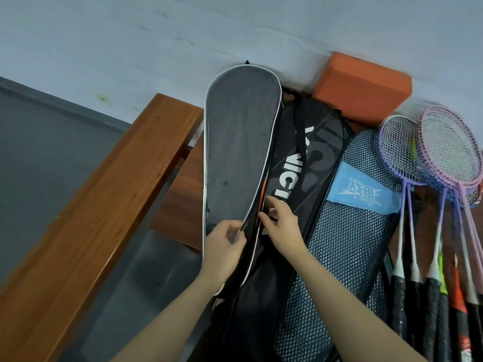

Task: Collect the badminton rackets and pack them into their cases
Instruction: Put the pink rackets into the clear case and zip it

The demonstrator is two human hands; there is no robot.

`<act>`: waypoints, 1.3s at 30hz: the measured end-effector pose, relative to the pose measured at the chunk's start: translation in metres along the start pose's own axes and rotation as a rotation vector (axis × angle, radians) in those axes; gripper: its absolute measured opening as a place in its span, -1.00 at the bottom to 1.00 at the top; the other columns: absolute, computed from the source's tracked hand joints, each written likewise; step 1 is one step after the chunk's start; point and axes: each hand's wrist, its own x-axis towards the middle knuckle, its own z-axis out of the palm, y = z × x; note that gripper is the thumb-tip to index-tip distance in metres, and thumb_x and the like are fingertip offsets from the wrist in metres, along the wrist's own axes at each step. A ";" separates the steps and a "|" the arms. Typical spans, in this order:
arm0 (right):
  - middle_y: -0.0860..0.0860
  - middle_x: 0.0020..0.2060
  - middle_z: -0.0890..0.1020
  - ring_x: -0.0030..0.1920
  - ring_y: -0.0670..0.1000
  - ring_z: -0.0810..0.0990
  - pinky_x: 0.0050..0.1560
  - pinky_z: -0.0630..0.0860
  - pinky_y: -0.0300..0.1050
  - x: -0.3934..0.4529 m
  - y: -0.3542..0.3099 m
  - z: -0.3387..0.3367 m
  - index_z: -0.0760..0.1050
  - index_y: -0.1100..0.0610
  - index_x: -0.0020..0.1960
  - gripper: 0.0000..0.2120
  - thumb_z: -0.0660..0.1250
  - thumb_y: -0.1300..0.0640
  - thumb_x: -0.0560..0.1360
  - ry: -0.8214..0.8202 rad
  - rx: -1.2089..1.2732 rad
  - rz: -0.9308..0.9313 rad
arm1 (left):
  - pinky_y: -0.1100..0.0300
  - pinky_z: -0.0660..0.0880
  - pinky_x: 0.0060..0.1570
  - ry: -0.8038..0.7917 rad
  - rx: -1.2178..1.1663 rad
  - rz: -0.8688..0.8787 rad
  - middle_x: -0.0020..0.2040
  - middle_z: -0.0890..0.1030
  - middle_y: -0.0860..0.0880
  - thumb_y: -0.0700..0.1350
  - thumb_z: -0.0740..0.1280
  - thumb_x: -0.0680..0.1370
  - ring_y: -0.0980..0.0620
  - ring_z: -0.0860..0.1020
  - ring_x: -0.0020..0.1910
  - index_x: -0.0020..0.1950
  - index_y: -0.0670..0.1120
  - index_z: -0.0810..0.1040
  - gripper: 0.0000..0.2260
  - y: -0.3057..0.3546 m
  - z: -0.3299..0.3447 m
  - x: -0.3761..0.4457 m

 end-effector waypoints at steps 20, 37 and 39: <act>-0.03 0.01 0.60 -0.05 0.03 0.58 0.11 0.53 0.05 -0.024 -0.054 -0.038 0.45 -0.02 0.27 -0.59 0.26 0.32 0.49 0.152 0.358 -0.117 | 0.35 0.40 -0.04 -0.015 0.209 0.386 -0.01 0.44 0.12 -0.17 0.37 0.47 0.21 0.44 -0.07 0.35 0.03 0.38 -0.53 0.042 -0.015 0.010; -0.01 0.03 0.54 0.01 -0.14 0.48 0.02 0.36 -0.38 -0.076 0.015 -0.171 0.41 0.11 0.29 -0.65 0.19 0.27 0.52 0.411 0.218 -0.421 | 0.41 0.43 -0.09 0.158 0.028 0.565 -0.12 0.51 0.07 -0.24 0.28 0.55 0.26 0.49 -0.17 0.33 -0.10 0.44 -0.65 0.145 0.113 -0.032; -0.04 0.04 0.55 0.00 -0.12 0.49 0.04 0.39 -0.33 -0.084 0.034 -0.192 0.42 0.08 0.27 -0.67 0.22 0.25 0.52 0.396 0.263 -0.394 | 0.42 0.42 -0.09 0.155 0.080 0.628 -0.10 0.51 0.13 -0.25 0.29 0.54 0.26 0.50 -0.13 0.30 -0.11 0.47 -0.67 0.155 0.135 -0.045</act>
